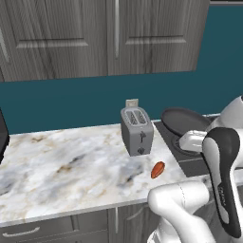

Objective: Place both pans onto different burners. Then place the sweet potato and the fish on different pans.

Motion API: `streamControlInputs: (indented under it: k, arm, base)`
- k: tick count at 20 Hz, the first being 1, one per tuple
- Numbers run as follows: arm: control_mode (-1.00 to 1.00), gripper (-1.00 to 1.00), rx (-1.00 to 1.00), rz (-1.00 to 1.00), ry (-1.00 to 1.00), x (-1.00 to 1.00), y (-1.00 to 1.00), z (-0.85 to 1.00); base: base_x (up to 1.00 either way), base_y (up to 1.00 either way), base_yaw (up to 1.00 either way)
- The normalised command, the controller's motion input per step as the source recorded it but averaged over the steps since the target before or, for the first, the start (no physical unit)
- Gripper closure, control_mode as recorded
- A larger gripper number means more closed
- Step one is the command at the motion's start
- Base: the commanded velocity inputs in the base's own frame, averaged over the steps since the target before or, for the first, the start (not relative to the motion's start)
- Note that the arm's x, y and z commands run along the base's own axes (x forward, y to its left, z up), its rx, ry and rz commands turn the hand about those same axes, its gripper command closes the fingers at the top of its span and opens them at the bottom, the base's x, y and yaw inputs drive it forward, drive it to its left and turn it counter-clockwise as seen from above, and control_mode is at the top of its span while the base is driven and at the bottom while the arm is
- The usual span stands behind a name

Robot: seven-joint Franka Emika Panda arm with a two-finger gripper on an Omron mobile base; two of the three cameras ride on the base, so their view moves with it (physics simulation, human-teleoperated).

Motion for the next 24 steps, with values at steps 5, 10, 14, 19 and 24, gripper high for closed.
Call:
streamControlInputs:
  k: [5,10,14,19,24]
  arm:
    - [-1.00,1.00,0.00,0.00,0.04,0.24,-0.51,-0.20]
    - [-1.00,1.00,0.00,0.00,0.03,0.37,-0.32,-0.25]
    - [-1.00,1.00,0.00,0.00,0.00,0.37,-0.09,-0.40]
    - [-1.00,1.00,0.00,0.00,0.00,0.36,-0.25,-0.47]
    - [-1.00,1.00,0.00,0.00,0.00,0.24,-0.49,-0.20]
  base:
    - [0.00,0.00,0.00]
    - [0.00,0.00,0.00]
    - [0.00,0.00,0.00]
    - [0.00,0.00,0.00]
    - [0.00,0.00,0.00]
